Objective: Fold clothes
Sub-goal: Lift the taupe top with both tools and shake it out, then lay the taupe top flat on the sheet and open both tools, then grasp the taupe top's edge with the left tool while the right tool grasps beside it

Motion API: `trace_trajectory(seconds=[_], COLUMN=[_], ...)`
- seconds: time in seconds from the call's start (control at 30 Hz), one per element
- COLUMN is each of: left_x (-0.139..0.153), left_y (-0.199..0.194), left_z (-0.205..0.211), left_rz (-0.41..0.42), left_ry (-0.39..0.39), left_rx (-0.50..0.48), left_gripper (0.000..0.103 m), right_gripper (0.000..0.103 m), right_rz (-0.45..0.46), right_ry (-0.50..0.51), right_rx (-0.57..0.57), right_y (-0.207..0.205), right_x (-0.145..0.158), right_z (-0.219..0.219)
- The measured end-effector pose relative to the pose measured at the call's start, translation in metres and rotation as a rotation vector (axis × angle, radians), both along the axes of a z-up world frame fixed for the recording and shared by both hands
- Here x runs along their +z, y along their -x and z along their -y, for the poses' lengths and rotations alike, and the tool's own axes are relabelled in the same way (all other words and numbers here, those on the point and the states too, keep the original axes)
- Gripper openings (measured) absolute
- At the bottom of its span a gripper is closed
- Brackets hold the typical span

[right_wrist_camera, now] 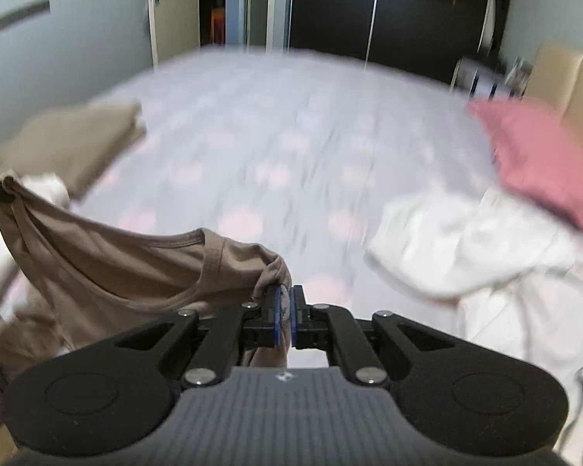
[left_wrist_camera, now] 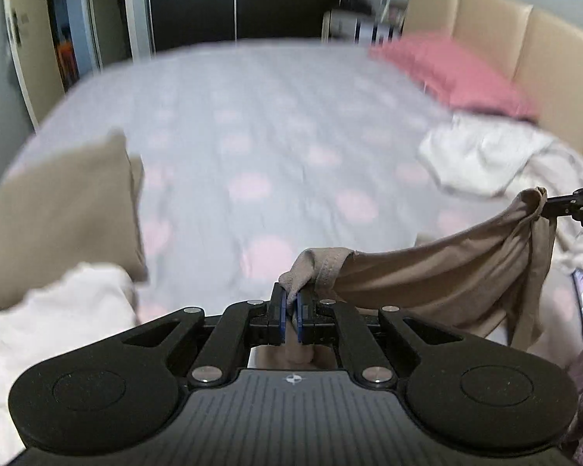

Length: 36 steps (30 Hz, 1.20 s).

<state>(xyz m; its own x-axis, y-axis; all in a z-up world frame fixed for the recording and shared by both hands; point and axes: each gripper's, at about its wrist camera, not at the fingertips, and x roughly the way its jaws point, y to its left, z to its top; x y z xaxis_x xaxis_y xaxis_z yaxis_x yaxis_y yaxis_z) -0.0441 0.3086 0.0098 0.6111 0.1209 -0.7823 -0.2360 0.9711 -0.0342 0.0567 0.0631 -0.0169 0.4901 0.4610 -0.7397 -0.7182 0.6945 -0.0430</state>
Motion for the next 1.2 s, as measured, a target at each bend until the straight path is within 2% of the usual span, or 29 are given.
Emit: trace_trajectory(seconds=[0.13, 0.33, 0.4, 0.47, 0.57, 0.73, 0.8, 0.9, 1.03, 1.1, 1.2], left_x=[-0.029, -0.047, -0.053, -0.056, -0.057, -0.061, -0.067, -0.079, -0.089, -0.093, -0.103], left_y=[-0.025, -0.036, -0.038, -0.036, -0.029, -0.016, -0.012, -0.009, -0.006, -0.004, -0.004], left_z=[-0.01, -0.017, -0.02, -0.022, -0.024, -0.017, -0.01, -0.009, -0.02, -0.03, -0.039], left_rz=[-0.053, -0.013, -0.021, -0.03, -0.029, -0.064, -0.095, -0.141, -0.157, -0.165, -0.2], left_ry=[0.017, 0.033, 0.022, -0.006, -0.026, 0.002, -0.007, -0.017, -0.03, -0.006, 0.071], left_rx=[0.0, 0.026, 0.038, 0.044, 0.068, 0.091, 0.085, 0.103, 0.142, 0.172, 0.187], left_gripper=[0.003, 0.006, 0.02, 0.029, 0.046, 0.046, 0.046, 0.046, 0.046, 0.046, 0.046], right_gripper=[0.006, 0.011, 0.017, 0.022, 0.023, 0.028, 0.033, 0.037, 0.038, 0.038, 0.036], right_rz=[-0.058, -0.068, -0.077, -0.063, -0.046, -0.076, -0.105, -0.12, -0.137, -0.146, -0.173], right_ry=[0.053, 0.031, 0.019, 0.021, 0.0, -0.034, -0.026, 0.0, 0.035, 0.052, 0.067], right_rx=[0.008, -0.042, -0.068, -0.075, -0.061, 0.013, 0.061, 0.074, 0.084, 0.089, 0.091], right_y=[-0.023, -0.056, -0.064, -0.067, -0.063, -0.038, -0.025, -0.02, -0.014, -0.012, -0.011], right_x=[-0.037, -0.066, -0.065, -0.065, -0.059, -0.057, -0.062, -0.071, -0.083, -0.088, -0.097], right_z=[-0.013, -0.025, -0.023, -0.023, -0.023, -0.029, -0.035, -0.037, -0.04, -0.041, -0.04])
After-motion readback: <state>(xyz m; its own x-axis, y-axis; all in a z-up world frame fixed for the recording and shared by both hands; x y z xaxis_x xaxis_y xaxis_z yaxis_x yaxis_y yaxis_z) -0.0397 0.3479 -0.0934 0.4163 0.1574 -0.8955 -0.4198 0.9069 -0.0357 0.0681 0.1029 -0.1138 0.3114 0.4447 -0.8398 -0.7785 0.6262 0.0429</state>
